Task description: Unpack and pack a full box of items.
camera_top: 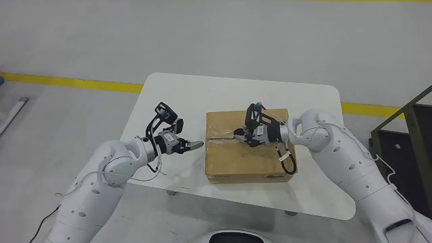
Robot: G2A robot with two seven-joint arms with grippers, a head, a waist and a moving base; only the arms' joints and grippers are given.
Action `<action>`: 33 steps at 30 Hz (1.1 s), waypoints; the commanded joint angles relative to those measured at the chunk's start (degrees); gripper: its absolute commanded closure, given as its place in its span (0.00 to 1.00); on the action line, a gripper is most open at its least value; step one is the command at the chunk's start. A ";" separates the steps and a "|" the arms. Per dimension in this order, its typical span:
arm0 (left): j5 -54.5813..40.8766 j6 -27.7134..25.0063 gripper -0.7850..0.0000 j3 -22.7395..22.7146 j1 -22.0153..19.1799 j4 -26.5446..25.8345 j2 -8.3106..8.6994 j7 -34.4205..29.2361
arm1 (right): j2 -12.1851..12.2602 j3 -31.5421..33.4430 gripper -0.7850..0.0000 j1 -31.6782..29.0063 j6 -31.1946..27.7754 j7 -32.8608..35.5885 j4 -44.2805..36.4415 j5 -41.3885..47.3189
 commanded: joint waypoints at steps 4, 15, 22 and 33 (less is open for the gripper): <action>0.00 0.00 0.00 0.00 0.00 0.00 0.00 0.00 | 0.42 1.14 1.00 -0.63 -0.15 -0.56 -1.33 0.11; 0.00 0.00 0.00 0.00 0.00 0.00 0.00 0.00 | 1.97 7.36 1.00 -4.54 1.12 -7.99 -3.56 -0.53; 0.00 0.00 0.00 0.00 0.00 0.00 0.00 0.00 | 2.89 11.98 1.00 -8.77 6.10 -12.42 -3.65 1.45; 0.00 0.00 0.00 0.00 0.00 0.00 0.00 0.00 | 4.16 20.18 1.00 -19.69 33.03 -15.93 -15.47 -1.12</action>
